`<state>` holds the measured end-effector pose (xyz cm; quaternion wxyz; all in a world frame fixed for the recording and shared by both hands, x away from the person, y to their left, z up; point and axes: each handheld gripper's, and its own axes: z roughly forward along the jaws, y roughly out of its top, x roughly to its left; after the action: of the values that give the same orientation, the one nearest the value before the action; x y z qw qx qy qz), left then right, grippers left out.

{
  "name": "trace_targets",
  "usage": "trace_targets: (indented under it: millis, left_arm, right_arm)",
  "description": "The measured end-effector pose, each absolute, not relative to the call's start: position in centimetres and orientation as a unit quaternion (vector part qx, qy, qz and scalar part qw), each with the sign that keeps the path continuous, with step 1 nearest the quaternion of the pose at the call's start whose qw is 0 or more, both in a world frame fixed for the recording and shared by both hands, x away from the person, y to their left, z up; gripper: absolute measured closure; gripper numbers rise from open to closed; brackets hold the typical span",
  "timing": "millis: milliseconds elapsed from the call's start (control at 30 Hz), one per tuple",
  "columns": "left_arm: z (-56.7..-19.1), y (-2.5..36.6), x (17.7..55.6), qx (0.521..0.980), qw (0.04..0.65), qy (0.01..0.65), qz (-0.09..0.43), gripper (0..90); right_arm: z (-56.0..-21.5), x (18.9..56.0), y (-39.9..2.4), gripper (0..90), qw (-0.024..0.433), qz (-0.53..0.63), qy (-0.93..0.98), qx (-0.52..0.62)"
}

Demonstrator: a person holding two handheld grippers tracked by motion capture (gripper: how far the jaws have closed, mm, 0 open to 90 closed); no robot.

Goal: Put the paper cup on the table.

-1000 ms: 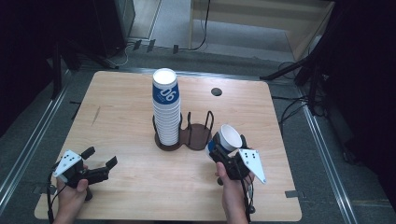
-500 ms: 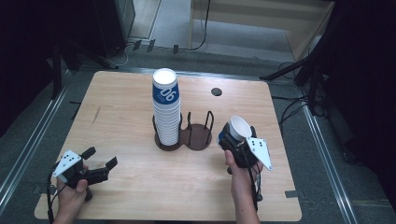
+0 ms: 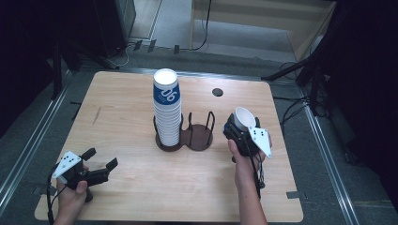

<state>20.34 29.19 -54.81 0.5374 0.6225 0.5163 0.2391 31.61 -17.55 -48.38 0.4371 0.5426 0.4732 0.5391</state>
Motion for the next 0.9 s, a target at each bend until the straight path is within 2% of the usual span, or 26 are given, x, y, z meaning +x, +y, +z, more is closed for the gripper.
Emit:
trace_targets:
  millis: [567, 900]
  left_arm:
    - [-54.8, 29.4, 20.3, 0.617, 0.546, 0.516, 0.234, 0.0]
    - [-54.8, 29.4, 20.3, 0.618, 0.546, 0.515, 0.234, 0.0]
  right_arm:
    - [-51.2, 36.3, -19.3, 13.6, 0.473, 0.466, 0.5, 0.556]
    - [-52.1, 38.5, -19.8, 13.3, 0.471, 0.432, 0.527, 0.56]
